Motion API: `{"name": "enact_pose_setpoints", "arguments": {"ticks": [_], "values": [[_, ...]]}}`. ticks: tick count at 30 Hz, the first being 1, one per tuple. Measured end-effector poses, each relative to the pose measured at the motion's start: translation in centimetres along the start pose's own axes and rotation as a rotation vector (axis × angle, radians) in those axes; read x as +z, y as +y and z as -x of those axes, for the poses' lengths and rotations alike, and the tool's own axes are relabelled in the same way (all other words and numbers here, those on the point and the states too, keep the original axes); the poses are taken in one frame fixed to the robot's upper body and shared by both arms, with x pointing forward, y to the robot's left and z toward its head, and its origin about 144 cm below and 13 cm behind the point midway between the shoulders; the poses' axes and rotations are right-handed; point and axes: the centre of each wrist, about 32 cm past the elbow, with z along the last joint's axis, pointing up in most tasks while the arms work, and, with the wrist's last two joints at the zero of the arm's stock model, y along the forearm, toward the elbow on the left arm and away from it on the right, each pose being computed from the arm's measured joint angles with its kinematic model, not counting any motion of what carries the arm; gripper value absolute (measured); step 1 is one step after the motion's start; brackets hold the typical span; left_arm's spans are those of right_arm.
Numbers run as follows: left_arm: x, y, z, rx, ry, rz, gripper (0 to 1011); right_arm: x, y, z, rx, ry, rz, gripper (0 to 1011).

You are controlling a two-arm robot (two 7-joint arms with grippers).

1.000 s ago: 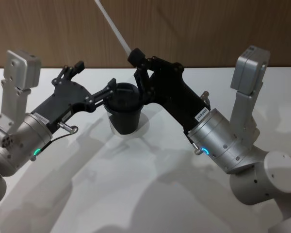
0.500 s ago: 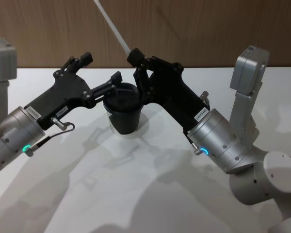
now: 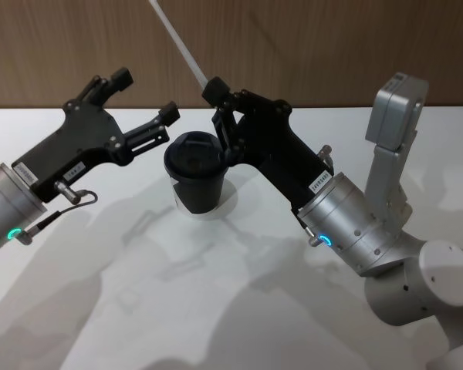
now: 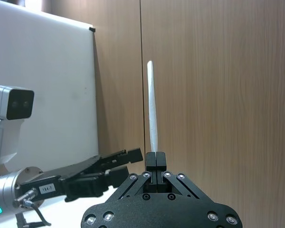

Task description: Pick up the straw with one hand, pass it to the other hand, and insert it into the cup.

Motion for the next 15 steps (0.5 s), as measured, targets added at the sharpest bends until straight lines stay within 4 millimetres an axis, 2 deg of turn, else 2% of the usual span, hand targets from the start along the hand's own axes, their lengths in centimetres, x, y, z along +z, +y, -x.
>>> {"name": "enact_pose_setpoints", "arguments": {"ticks": [15], "values": [[0.84,0.43,-0.75,-0.052,0.076,0.071,1000,0.0,0.0,0.0,0.0,0.0,0.0,4]]}}
